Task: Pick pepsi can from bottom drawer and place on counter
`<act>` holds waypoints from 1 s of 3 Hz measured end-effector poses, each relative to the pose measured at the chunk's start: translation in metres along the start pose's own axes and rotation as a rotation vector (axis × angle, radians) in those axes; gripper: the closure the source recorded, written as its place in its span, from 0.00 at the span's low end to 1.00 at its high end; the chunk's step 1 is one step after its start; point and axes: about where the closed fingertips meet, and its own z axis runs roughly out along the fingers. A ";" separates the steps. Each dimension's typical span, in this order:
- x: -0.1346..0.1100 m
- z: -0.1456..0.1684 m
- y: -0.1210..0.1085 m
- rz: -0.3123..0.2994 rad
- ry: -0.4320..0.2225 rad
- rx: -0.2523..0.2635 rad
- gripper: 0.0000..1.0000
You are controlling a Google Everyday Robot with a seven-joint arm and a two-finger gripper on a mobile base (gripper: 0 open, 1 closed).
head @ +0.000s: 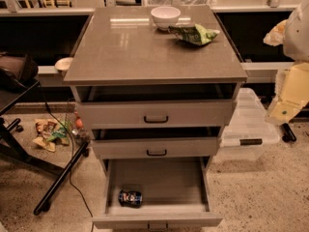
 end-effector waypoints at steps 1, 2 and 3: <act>-0.001 0.005 0.002 -0.008 0.003 0.000 0.00; -0.004 0.035 0.017 -0.042 0.014 -0.007 0.00; -0.018 0.094 0.046 -0.078 -0.030 -0.026 0.00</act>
Offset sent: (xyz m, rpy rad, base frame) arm -0.0163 0.0456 -0.1425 -0.0862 0.0352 0.1357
